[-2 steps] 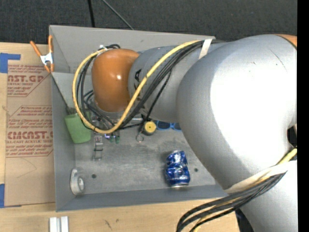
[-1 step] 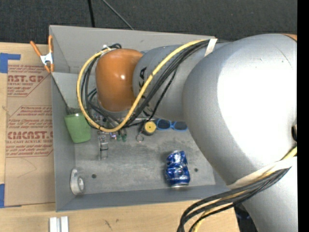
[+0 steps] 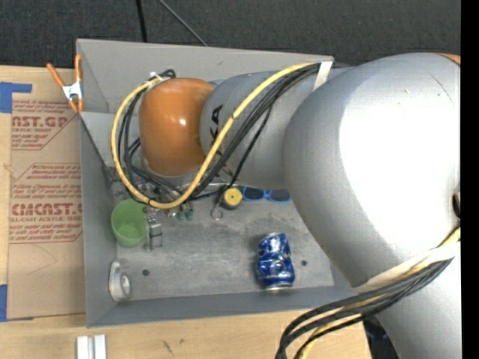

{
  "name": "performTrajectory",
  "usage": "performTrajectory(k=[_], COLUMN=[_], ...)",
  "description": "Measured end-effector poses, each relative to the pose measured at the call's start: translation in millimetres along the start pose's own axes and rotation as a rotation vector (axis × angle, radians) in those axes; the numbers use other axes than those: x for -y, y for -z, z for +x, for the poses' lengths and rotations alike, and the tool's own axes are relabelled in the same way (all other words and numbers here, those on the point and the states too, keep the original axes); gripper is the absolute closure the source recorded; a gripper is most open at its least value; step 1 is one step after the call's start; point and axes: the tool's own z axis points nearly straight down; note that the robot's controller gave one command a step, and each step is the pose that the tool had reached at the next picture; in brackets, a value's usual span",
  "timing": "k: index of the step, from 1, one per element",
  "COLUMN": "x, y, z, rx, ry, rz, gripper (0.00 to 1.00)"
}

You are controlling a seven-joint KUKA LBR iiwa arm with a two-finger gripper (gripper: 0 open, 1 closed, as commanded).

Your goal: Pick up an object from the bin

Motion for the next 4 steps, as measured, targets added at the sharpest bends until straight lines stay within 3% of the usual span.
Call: performTrajectory(k=[1, 2, 3, 4], x=[-12.0, -13.1, -14.2, -15.2], y=[-21.0, -18.6, 24.3, 49.1], z=[16.7, 14.5, 12.5, 11.4], rx=[0.017, 0.027, 0.006, 0.003], ry=[0.491, 0.488, 0.487, 0.487], rz=[0.003, 0.000, 0.002, 0.002], gripper=[0.00, 1.00, 1.00, 1.00])
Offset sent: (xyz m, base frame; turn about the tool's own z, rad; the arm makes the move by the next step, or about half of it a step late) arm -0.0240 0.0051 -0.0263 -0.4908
